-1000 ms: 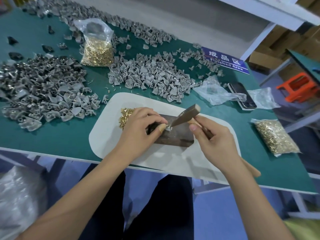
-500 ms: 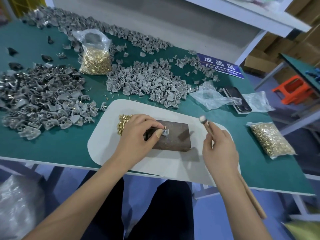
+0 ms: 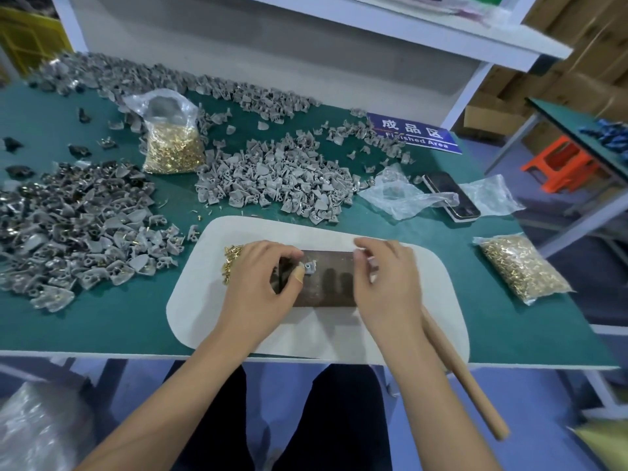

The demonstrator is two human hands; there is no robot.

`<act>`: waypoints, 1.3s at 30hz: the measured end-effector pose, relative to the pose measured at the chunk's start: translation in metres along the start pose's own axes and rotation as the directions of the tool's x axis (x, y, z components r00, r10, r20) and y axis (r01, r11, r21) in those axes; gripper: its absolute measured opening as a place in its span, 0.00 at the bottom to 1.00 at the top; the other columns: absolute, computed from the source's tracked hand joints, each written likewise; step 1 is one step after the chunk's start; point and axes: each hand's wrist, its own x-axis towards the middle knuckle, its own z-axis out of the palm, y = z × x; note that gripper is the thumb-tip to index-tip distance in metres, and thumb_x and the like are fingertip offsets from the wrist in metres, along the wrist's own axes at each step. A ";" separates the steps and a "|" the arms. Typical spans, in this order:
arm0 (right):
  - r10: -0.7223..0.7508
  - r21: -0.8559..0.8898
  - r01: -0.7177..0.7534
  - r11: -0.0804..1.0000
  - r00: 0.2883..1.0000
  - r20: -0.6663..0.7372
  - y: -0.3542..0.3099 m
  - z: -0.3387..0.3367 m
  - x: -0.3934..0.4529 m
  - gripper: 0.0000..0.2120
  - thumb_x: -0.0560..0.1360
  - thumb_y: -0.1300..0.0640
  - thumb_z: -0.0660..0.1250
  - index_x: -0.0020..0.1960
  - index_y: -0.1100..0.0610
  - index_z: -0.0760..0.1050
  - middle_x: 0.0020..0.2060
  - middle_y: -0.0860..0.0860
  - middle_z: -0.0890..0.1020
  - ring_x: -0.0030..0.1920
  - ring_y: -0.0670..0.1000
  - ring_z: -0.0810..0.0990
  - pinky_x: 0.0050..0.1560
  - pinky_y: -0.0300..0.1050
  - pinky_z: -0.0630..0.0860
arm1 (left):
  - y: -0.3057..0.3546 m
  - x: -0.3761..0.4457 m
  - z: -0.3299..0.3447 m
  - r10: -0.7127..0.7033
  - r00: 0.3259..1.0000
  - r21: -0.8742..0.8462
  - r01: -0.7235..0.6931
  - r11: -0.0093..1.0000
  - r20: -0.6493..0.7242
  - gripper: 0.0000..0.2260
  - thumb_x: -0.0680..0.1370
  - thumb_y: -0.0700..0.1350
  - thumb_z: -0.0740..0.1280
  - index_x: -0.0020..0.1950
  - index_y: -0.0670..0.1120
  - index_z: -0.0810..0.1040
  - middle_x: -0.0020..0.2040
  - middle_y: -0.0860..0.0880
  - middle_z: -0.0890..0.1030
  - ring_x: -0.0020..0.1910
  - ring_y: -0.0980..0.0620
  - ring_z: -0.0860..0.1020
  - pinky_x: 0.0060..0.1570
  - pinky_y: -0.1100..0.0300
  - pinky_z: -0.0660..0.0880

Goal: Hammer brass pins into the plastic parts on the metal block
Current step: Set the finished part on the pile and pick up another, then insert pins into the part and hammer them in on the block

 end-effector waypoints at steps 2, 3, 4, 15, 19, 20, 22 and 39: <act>-0.104 0.118 0.086 0.989 0.982 0.159 -0.015 0.008 0.007 0.09 0.80 0.59 0.68 0.58 0.55 0.84 0.50 0.51 0.83 0.55 0.55 0.78 0.59 0.48 0.73 | -0.001 0.000 0.000 -0.007 1.000 0.030 0.008 1.000 -0.012 0.06 0.77 0.49 0.68 0.53 0.54 0.80 0.50 0.58 0.78 0.55 0.54 0.74 0.59 0.61 0.68; -0.117 0.131 0.088 0.987 0.967 0.226 -0.019 0.012 0.010 0.10 0.80 0.60 0.68 0.59 0.55 0.84 0.51 0.51 0.83 0.56 0.54 0.78 0.59 0.45 0.72 | -0.001 -0.001 0.000 -0.016 1.000 0.032 0.017 0.999 -0.016 0.06 0.77 0.50 0.68 0.53 0.54 0.80 0.50 0.58 0.78 0.55 0.54 0.74 0.59 0.60 0.68; -0.117 0.124 0.086 0.989 0.954 0.277 -0.022 0.015 0.010 0.11 0.80 0.60 0.68 0.60 0.55 0.84 0.51 0.51 0.83 0.56 0.54 0.78 0.58 0.43 0.71 | -0.001 -0.001 -0.001 -0.022 1.000 0.027 0.023 0.999 -0.017 0.06 0.77 0.50 0.68 0.52 0.54 0.81 0.50 0.58 0.78 0.56 0.54 0.73 0.59 0.60 0.68; -0.082 0.148 0.041 0.988 0.956 0.283 -0.022 0.023 0.003 0.10 0.79 0.64 0.68 0.56 0.55 0.86 0.46 0.55 0.79 0.52 0.55 0.76 0.55 0.42 0.69 | 0.002 -0.002 -0.002 -0.024 1.000 0.017 0.024 1.000 -0.009 0.05 0.78 0.49 0.67 0.51 0.51 0.81 0.49 0.56 0.79 0.55 0.54 0.73 0.59 0.61 0.68; -0.088 0.158 0.055 0.986 0.973 0.212 -0.024 0.024 0.001 0.05 0.79 0.64 0.68 0.51 0.58 0.83 0.45 0.51 0.80 0.51 0.53 0.77 0.55 0.45 0.72 | 0.004 -0.001 -0.004 -0.039 0.999 0.010 0.039 0.999 0.001 0.05 0.78 0.47 0.70 0.53 0.51 0.82 0.51 0.56 0.79 0.57 0.54 0.73 0.60 0.61 0.68; -0.082 0.185 0.051 0.981 0.982 0.168 -0.023 0.023 -0.001 0.04 0.79 0.64 0.68 0.50 0.58 0.81 0.45 0.50 0.80 0.49 0.51 0.77 0.54 0.44 0.73 | 0.005 -0.001 -0.005 -0.040 0.999 0.006 0.040 0.999 0.003 0.05 0.78 0.46 0.71 0.53 0.51 0.82 0.51 0.56 0.79 0.57 0.54 0.73 0.61 0.62 0.68; -0.029 0.315 -0.001 0.949 0.996 0.090 -0.023 0.022 -0.004 0.05 0.79 0.64 0.67 0.50 0.55 0.78 0.43 0.48 0.82 0.45 0.47 0.80 0.49 0.41 0.75 | 0.005 -0.001 -0.005 -0.039 0.999 0.002 0.039 0.999 0.008 0.05 0.78 0.44 0.72 0.53 0.50 0.83 0.50 0.55 0.79 0.57 0.54 0.73 0.61 0.63 0.67; 0.070 0.564 -0.058 0.824 0.998 0.000 -0.018 0.032 -0.019 0.10 0.76 0.63 0.71 0.50 0.48 0.84 0.44 0.44 0.86 0.47 0.47 0.85 0.50 0.42 0.80 | -0.001 -0.003 -0.001 -0.015 1.000 -0.026 0.014 1.000 -0.017 0.06 0.77 0.43 0.72 0.52 0.51 0.83 0.50 0.55 0.78 0.57 0.54 0.73 0.59 0.67 0.66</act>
